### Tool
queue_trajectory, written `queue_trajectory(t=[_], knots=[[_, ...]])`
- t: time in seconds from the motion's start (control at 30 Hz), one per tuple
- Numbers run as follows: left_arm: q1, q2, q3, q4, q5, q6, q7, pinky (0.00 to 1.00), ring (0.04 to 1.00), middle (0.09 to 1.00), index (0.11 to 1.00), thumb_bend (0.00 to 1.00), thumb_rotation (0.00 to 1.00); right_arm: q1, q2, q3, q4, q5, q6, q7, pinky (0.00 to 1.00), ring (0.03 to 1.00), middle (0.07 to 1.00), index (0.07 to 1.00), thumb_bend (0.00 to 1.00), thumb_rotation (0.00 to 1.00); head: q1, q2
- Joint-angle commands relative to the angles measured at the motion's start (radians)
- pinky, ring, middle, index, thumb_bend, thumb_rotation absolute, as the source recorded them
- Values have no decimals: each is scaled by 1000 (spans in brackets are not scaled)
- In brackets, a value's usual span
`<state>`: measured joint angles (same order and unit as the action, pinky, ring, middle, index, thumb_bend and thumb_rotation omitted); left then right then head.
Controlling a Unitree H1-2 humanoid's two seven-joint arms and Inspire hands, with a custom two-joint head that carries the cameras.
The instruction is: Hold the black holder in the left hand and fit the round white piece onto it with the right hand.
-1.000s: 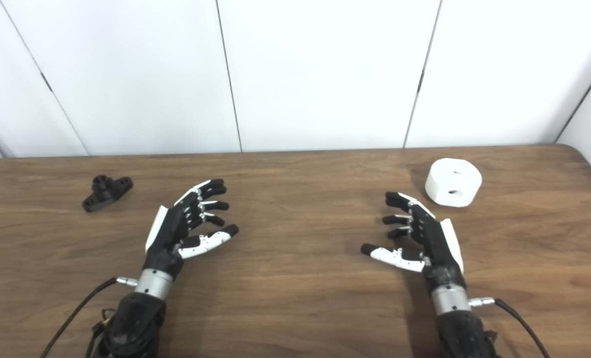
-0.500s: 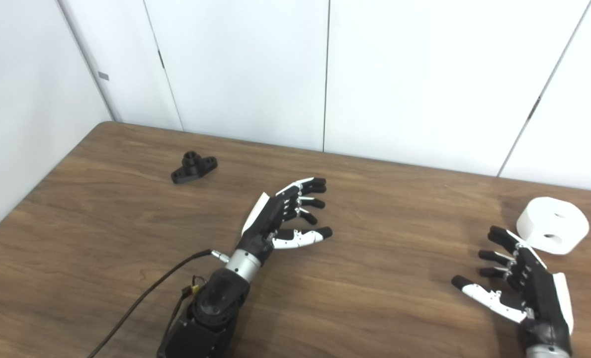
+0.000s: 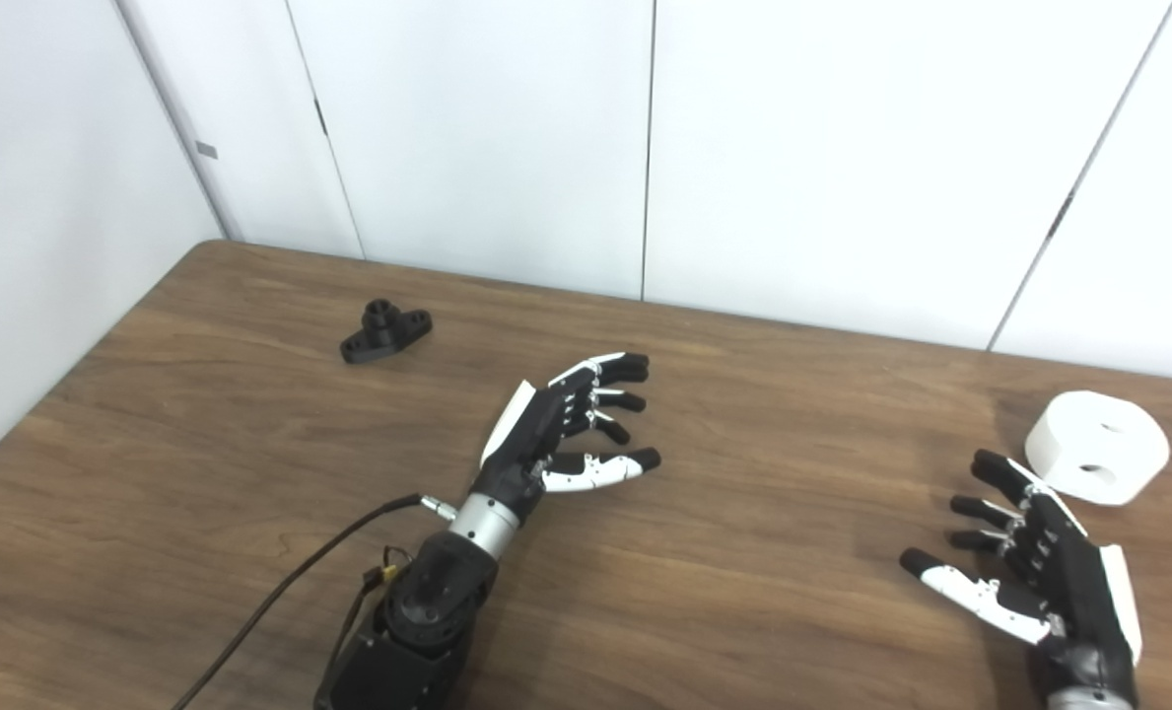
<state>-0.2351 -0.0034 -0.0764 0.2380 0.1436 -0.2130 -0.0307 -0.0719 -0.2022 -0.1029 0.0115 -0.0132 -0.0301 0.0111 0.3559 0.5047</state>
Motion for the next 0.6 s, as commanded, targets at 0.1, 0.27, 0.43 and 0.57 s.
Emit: queue_trajectory(t=[0.1, 0.27, 0.43, 0.57], knots=[[12, 14, 12, 1, -26, -24, 2, 562, 682, 761, 746, 682, 0, -23, -27, -10, 15, 2, -55, 7, 549, 693, 811, 784, 754, 0, 5, -3], [-6, 52, 23, -49, -16, -22, -2, 569, 649, 719, 719, 685, 0, -25, -29, -7, 26, -5, -64, 6, 540, 677, 801, 781, 758, 0, 7, -10], [-28, 109, 25, -87, 29, -1, -4, 640, 712, 731, 697, 734, 0, -26, -29, -10, 30, 7, -62, 11, 528, 666, 796, 773, 764, 0, 16, -10], [-45, 164, 27, -129, 55, 50, -18, 649, 751, 753, 721, 759, 0, -25, -33, -9, 37, 6, -65, 13, 527, 658, 800, 771, 770, 0, 20, -10]])
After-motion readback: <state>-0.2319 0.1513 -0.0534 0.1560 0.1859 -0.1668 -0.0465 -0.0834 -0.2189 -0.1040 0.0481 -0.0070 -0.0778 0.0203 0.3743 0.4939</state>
